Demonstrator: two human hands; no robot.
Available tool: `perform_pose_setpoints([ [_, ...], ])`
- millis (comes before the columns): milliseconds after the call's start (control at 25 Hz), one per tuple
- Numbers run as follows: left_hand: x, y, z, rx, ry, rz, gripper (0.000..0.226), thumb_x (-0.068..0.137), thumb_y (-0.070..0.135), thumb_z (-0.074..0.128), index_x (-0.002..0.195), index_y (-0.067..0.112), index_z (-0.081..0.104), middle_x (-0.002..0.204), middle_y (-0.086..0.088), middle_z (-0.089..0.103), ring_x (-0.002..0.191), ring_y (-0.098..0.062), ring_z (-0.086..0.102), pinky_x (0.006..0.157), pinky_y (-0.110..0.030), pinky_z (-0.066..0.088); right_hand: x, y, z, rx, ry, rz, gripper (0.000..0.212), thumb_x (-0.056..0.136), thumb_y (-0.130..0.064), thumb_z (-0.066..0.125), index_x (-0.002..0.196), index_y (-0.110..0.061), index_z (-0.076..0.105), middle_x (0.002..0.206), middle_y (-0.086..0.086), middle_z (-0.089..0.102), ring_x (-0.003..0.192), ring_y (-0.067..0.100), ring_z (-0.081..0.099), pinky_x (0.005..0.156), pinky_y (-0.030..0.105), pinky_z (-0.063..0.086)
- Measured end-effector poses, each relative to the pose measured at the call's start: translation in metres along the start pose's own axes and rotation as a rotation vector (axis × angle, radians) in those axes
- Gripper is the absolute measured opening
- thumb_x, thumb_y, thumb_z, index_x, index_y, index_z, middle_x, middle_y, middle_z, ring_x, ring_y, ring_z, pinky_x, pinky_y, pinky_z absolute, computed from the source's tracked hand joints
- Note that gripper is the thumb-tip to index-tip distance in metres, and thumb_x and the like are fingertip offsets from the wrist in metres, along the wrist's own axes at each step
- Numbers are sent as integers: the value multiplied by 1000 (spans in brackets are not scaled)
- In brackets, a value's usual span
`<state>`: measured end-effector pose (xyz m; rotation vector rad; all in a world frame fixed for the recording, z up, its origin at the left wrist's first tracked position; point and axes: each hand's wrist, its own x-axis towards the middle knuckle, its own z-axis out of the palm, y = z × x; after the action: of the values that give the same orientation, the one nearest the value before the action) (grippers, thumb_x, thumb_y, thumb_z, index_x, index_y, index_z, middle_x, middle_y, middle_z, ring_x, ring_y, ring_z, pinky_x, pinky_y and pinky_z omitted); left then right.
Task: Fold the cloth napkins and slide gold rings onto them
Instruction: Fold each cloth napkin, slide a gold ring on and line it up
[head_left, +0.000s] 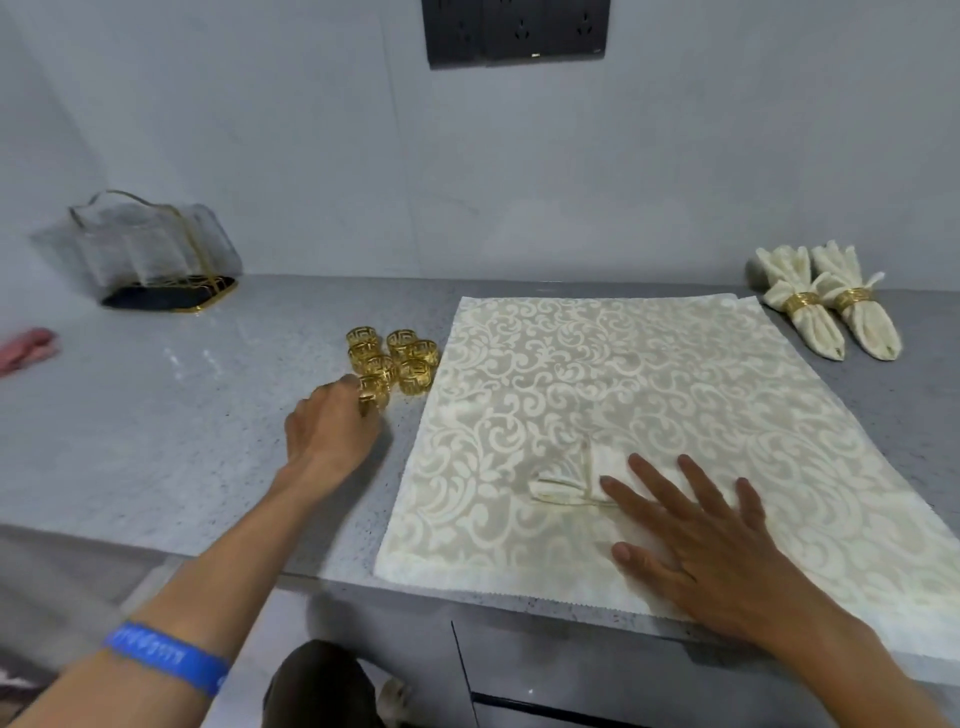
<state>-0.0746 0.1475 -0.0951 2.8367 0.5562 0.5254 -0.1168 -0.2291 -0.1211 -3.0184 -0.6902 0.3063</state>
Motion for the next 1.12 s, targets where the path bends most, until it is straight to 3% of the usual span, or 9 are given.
perform_pose_setpoints([
  [160, 1, -8, 1, -111, 74, 73, 12, 92, 17, 57, 95, 22, 68, 84, -5, 71, 72, -28, 59, 64, -34, 45, 0, 0, 2, -2, 29, 10, 69, 68, -87, -17, 133, -66, -30, 151, -29, -33, 146, 18, -29, 116, 59, -12],
  [360, -2, -11, 11, 1, -27, 138, 12, 92, 29, 57, 93, 23, 67, 86, -1, 67, 78, -27, 62, 65, -35, 47, 0, 1, 3, -14, 53, 7, 68, 71, -84, -15, 134, -65, -29, 152, -29, -32, 145, 16, -30, 116, 59, -11],
  [480, -12, 4, 2, -128, 67, 172, 14, 93, 26, 61, 85, 19, 70, 72, -1, 66, 67, -23, 58, 58, -32, 43, 0, 0, 1, -7, 47, 2, 68, 71, -84, -16, 135, -65, -29, 152, -29, -33, 145, 16, -31, 116, 59, -12],
  [680, -66, 120, 2, -487, 70, 554, 10, 87, 28, 65, 86, 24, 74, 67, 5, 71, 59, -16, 64, 58, -30, 50, 2, 0, 3, -11, 75, -4, 66, 74, -85, -14, 135, -65, -28, 155, -26, -29, 148, 21, -25, 115, 61, -10],
  [800, -87, 173, 32, -411, -2, 757, 20, 91, 29, 55, 82, 25, 73, 62, 4, 67, 56, -15, 59, 55, -34, 49, 4, 1, 4, -19, 91, -14, 66, 79, -83, -7, 138, -61, -27, 158, -23, -24, 149, 22, -21, 114, 63, -9],
  [880, -89, 177, 50, -340, -5, 736, 24, 92, 30, 51, 81, 24, 71, 62, 4, 65, 56, -15, 59, 55, -37, 49, 2, 1, 5, 11, 145, -53, 61, 91, -76, 7, 147, -57, -6, 161, -21, -10, 149, 19, -14, 115, 61, -5],
  [1000, -89, 168, 61, -368, 36, 702, 18, 87, 27, 58, 79, 26, 74, 64, 6, 68, 56, -14, 61, 48, -32, 47, -3, 4, 9, 243, 632, -63, 31, 95, -43, 44, 124, -35, 53, 133, -11, 54, 134, 20, 46, 112, 37, 26],
  [1040, -89, 167, 61, -376, 56, 713, 16, 85, 27, 61, 80, 29, 76, 65, 8, 69, 55, -13, 62, 46, -27, 44, 1, 9, 6, 322, 742, -37, 31, 90, -34, 53, 120, -30, 54, 125, -12, 56, 122, 15, 52, 103, 29, 32],
  [1120, -88, 167, 59, -385, 62, 745, 13, 82, 28, 64, 80, 33, 77, 65, 11, 69, 53, -12, 60, 44, -23, 35, 15, 17, -5, 427, 647, -33, 55, 85, -23, 62, 136, -33, 43, 139, -15, 45, 124, 3, 41, 100, 22, 31],
])
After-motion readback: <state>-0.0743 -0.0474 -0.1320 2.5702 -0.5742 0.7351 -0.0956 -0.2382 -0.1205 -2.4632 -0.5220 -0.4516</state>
